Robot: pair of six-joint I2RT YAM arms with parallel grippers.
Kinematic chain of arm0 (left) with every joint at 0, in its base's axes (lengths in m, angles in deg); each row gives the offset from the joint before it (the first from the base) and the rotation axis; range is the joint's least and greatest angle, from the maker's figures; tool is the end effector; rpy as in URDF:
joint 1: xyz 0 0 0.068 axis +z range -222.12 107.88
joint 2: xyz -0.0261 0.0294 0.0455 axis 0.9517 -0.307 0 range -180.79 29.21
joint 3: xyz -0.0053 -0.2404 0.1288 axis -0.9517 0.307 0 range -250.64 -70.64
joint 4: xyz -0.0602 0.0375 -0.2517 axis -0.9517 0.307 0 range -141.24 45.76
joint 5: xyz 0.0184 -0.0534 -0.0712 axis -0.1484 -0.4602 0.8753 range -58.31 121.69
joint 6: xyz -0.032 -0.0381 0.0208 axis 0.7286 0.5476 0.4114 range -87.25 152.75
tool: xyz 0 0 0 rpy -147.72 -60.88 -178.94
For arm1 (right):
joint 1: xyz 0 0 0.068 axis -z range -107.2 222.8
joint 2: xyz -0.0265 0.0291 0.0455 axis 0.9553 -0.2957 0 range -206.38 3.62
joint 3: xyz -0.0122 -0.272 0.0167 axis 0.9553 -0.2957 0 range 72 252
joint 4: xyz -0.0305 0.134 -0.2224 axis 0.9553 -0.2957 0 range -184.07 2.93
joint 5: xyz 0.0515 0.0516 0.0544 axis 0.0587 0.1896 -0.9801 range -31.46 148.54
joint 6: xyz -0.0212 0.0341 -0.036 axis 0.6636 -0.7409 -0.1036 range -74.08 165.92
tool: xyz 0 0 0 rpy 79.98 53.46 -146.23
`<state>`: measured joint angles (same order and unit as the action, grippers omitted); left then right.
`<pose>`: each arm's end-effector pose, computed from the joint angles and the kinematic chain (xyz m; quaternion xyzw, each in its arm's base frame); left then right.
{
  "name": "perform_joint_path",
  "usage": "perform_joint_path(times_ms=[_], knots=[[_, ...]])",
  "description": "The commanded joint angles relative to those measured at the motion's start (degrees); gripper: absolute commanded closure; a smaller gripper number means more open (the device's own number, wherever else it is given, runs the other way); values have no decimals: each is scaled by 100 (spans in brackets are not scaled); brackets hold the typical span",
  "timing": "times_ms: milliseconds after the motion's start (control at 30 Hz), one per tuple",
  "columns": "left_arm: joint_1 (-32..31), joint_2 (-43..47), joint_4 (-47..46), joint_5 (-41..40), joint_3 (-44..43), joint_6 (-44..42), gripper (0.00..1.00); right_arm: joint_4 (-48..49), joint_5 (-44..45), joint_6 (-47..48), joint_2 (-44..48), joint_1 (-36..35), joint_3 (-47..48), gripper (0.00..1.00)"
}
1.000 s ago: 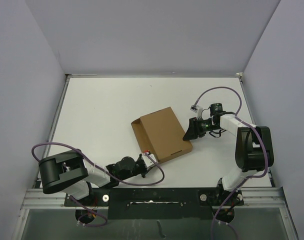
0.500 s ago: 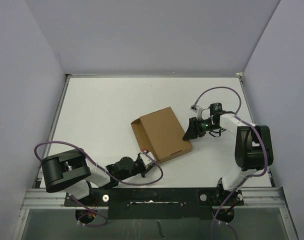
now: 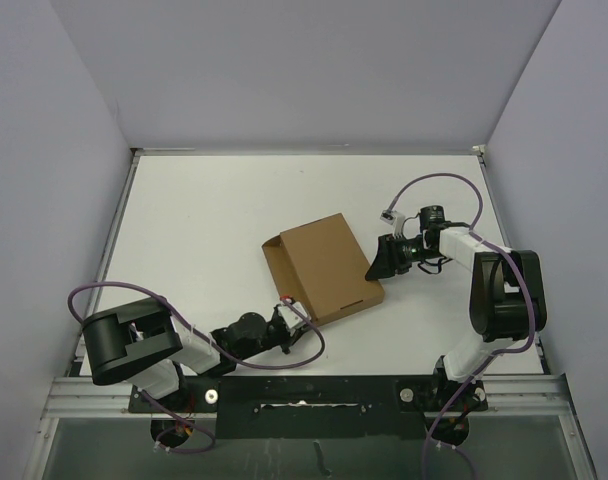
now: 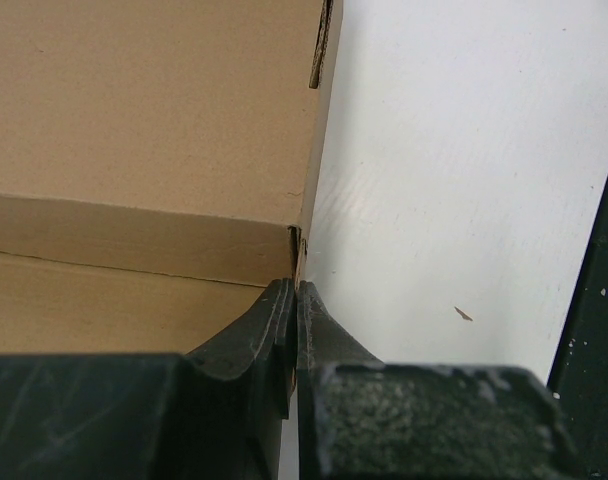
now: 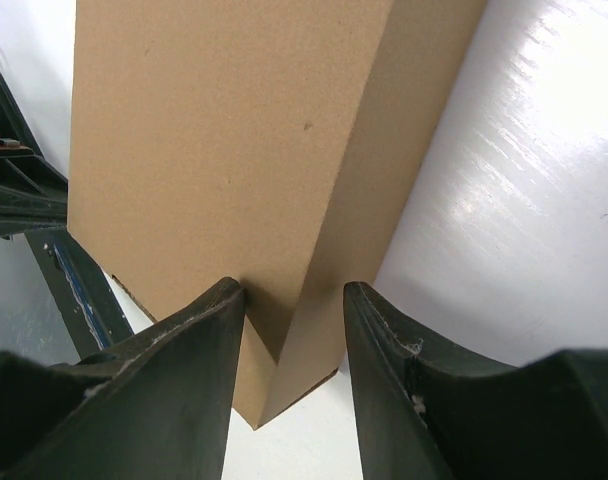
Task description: Fold the paper box
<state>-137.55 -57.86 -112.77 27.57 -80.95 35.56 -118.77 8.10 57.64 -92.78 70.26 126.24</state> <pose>0.0966 -0.2050 0.1236 0.3940 0.6897 -0.3168 0.5184 0.2967 0.0406 0.1629 -0.1705 0.8814 0.4103 0.1603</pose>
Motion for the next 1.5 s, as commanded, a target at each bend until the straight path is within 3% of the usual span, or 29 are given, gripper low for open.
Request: perform_joint_path(times_ms=[0,1467], knots=[[96,73,-237,-117,55,101,100,172,718,234,-142,44,84,58],[144,-62,-559,-254,169,101,100,77,904,251,-252,44,166,58]])
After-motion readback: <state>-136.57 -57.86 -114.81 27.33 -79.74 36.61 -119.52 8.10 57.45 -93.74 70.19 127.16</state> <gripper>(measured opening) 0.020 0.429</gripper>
